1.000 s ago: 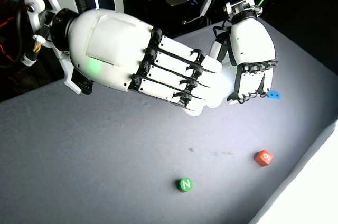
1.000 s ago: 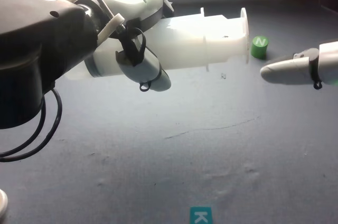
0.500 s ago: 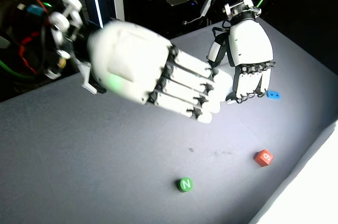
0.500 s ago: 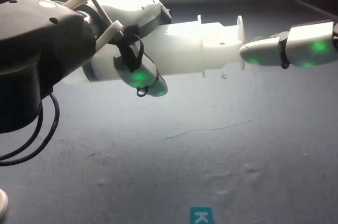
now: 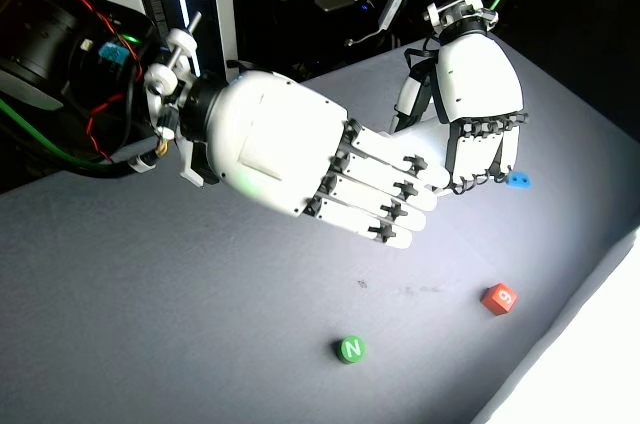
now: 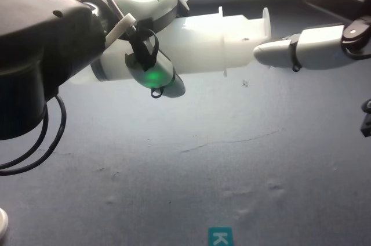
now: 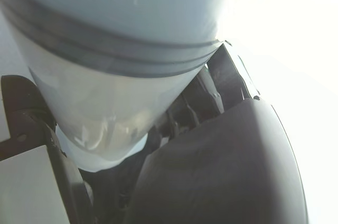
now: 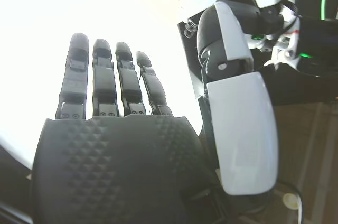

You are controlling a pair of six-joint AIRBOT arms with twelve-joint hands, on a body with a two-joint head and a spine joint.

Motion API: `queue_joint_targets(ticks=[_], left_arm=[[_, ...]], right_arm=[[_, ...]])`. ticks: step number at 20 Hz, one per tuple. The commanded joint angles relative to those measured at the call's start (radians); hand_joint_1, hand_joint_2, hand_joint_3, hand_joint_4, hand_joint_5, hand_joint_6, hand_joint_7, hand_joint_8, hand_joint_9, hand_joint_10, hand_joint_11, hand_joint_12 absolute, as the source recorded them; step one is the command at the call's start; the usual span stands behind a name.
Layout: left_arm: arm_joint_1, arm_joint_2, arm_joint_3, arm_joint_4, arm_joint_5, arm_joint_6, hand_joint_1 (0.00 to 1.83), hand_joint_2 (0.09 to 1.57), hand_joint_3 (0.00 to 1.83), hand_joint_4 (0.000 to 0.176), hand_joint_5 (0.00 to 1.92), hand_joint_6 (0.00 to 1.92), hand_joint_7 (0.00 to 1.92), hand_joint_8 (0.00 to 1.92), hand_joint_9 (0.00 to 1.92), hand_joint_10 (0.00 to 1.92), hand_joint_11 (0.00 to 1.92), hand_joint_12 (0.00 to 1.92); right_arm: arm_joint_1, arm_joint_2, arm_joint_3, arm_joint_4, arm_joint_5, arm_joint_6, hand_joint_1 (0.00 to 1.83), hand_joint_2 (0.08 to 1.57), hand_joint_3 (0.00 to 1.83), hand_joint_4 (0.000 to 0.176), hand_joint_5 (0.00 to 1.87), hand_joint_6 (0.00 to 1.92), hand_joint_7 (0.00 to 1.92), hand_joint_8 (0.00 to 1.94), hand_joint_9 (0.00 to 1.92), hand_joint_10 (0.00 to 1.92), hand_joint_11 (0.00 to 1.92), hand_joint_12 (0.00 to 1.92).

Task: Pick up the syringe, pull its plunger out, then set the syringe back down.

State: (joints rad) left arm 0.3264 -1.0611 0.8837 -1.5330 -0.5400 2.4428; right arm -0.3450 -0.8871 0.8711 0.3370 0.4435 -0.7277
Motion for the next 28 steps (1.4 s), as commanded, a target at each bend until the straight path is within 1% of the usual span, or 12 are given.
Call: queue_joint_targets(ticks=[1, 12, 14, 16, 17, 18, 20, 21, 23, 25, 26, 28], left_arm=[[-0.02, 0.006, 0.001, 0.06, -0.023, 0.005, 1.22, 1.11, 0.0, 0.028, 0.98, 1.01, 0.99, 0.98, 0.87, 0.81, 0.46, 1.33], [-0.046, 0.006, 0.002, 0.024, -0.031, 0.052, 1.21, 1.13, 0.0, 0.026, 0.96, 1.05, 0.97, 1.02, 0.85, 0.85, 0.46, 1.36], [-0.047, 0.006, 0.002, 0.024, -0.032, 0.052, 1.21, 1.12, 0.0, 0.028, 0.97, 1.01, 0.97, 1.03, 0.86, 0.85, 0.47, 1.35], [-0.049, 0.006, 0.003, 0.024, -0.032, 0.052, 1.2, 1.14, 0.0, 0.027, 0.93, 1.1, 0.93, 1.08, 0.82, 0.85, 0.45, 1.35], [-0.05, 0.006, 0.004, 0.024, -0.032, 0.052, 1.21, 1.14, 0.0, 0.027, 0.94, 1.09, 0.94, 1.05, 0.83, 0.84, 0.45, 1.33], [-0.051, 0.006, 0.005, 0.024, -0.032, 0.052, 1.2, 1.14, 0.0, 0.026, 0.92, 1.1, 0.94, 1.06, 0.83, 0.84, 0.44, 1.36], [-0.052, 0.006, 0.006, 0.024, -0.032, 0.052, 1.21, 1.13, 0.0, 0.026, 0.94, 1.07, 0.96, 1.03, 0.85, 0.85, 0.47, 1.36], [-0.052, 0.006, 0.006, 0.024, -0.032, 0.052, 1.33, 1.13, 0.0, 0.0, 0.93, 1.09, 0.98, 0.98, 0.81, 1.2, 0.47, 1.34], [-0.053, 0.006, 0.006, 0.024, -0.033, 0.052, 1.21, 1.13, 0.0, 0.018, 0.93, 1.09, 0.97, 1.02, 0.84, 0.87, 0.47, 1.34], [-0.053, 0.006, 0.006, 0.024, -0.033, 0.052, 1.35, 1.14, 0.0, 0.0, 0.91, 1.12, 0.97, 0.99, 0.79, 1.3, 0.47, 1.35], [-0.053, 0.006, 0.006, 0.024, -0.034, 0.052, 1.24, 1.14, 0.0, 0.0, 0.92, 1.11, 0.96, 1.02, 0.81, 1.01, 0.48, 1.32], [-0.053, 0.006, 0.007, 0.024, -0.036, 0.052, 1.21, 1.13, 0.0, 0.025, 0.94, 1.08, 0.96, 1.03, 0.83, 0.9, 0.47, 1.37]], right_arm=[[0.01, -0.007, 0.006, 0.002, 0.11, 0.002, 0.93, 1.12, 0.0, 0.0, 0.06, 0.01, 0.14, 0.01, 0.13, 0.03, 0.0, 0.47], [0.009, -0.085, 0.074, 0.094, 0.09, -0.048, 0.9, 1.14, 0.0, 0.0, 0.19, 0.06, 0.25, 0.04, 0.24, 0.07, 0.0, 0.75], [0.009, -0.085, 0.074, 0.094, 0.09, -0.048, 1.02, 1.13, 0.0, 0.0, 0.41, 0.22, 0.46, 0.23, 0.35, 0.37, 0.0, 1.14], [0.009, -0.085, 0.074, 0.094, 0.092, -0.047, 1.02, 1.18, 0.0, 0.0, 0.45, 0.68, 0.44, 0.87, 0.29, 1.0, 0.0, 1.38], [0.009, -0.085, 0.074, 0.094, 0.093, -0.047, 1.09, 1.27, 0.01, 0.0, 0.6, 1.27, 0.63, 1.42, 0.35, 1.22, 0.03, 1.53], [0.01, -0.085, 0.074, 0.094, 0.095, -0.047, 1.13, 1.27, 0.0, 0.0, 0.71, 1.3, 0.68, 1.52, 0.46, 1.34, 0.13, 1.57], [0.01, -0.085, 0.074, 0.093, 0.098, -0.047, 1.29, 1.26, 0.0, 0.0, 0.79, 1.24, 0.68, 1.58, 0.54, 1.56, 0.2, 1.61], [0.011, -0.084, 0.073, 0.093, 0.098, -0.047, 1.31, 1.26, 0.0, 0.0, 0.79, 1.21, 0.69, 1.59, 0.56, 1.58, 0.22, 1.63], [0.014, -0.079, 0.073, 0.093, 0.097, -0.047, 1.33, 1.25, 0.0, 0.0, 0.79, 1.17, 0.72, 1.55, 0.6, 1.6, 0.23, 1.65], [0.015, -0.072, 0.072, 0.093, 0.097, -0.047, 1.33, 1.24, 0.0, 0.0, 0.8, 1.17, 0.72, 1.52, 0.61, 1.59, 0.23, 1.68], [0.014, -0.068, 0.071, 0.093, 0.097, -0.047, 1.33, 1.24, 0.0, 0.0, 0.8, 1.16, 0.73, 1.52, 0.62, 1.58, 0.24, 1.69], [0.012, -0.057, 0.064, 0.093, 0.097, -0.05, 1.21, 1.24, 0.0, 0.0, 0.81, 1.14, 0.72, 1.58, 0.55, 1.57, 0.24, 1.73]])
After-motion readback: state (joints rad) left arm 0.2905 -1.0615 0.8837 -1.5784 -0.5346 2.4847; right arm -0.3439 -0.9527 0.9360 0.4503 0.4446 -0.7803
